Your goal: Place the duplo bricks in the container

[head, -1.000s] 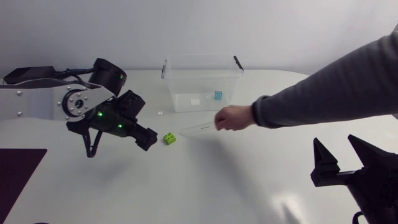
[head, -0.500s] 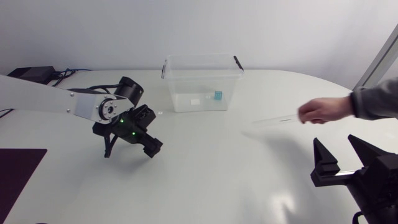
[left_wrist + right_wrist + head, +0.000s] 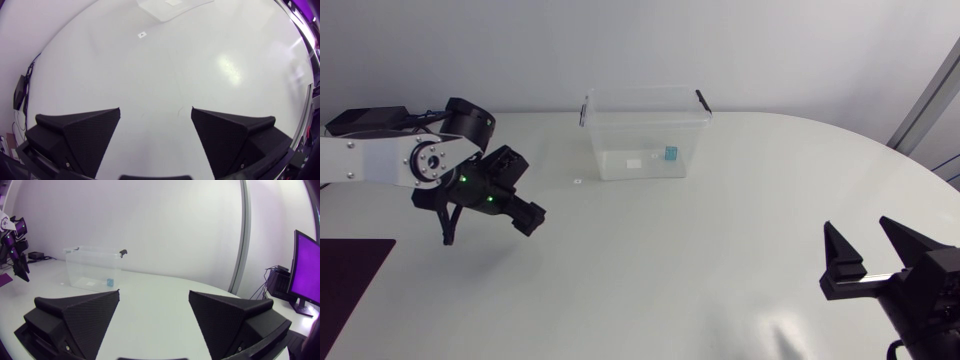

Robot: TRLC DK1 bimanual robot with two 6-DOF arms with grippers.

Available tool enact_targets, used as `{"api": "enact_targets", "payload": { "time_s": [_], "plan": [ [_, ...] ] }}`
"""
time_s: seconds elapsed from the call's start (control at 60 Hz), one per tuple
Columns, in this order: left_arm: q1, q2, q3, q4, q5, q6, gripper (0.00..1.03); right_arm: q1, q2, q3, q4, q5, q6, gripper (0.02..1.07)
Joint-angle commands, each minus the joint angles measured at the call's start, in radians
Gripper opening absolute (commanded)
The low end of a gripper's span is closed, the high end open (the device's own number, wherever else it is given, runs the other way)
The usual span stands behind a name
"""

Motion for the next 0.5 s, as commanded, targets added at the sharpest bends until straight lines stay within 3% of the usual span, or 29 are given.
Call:
{"api": "enact_targets", "payload": {
  "time_s": [0.0,0.367,0.483],
  "plan": [
    [0.02,-0.015,-0.04,-0.003,-0.009,0.012,0.99,0.002,-0.007,-0.02,0.009,-0.008,-0.013,1.02],
    [0.117,-0.124,-0.11,-0.003,-0.067,-0.042,0.99,0.002,-0.007,-0.02,0.007,-0.008,-0.013,1.02],
    [0.213,-0.182,-0.127,-0.023,-0.089,-0.103,0.99,0.002,-0.007,-0.02,0.009,-0.008,-0.013,1.02]
  ]
}}
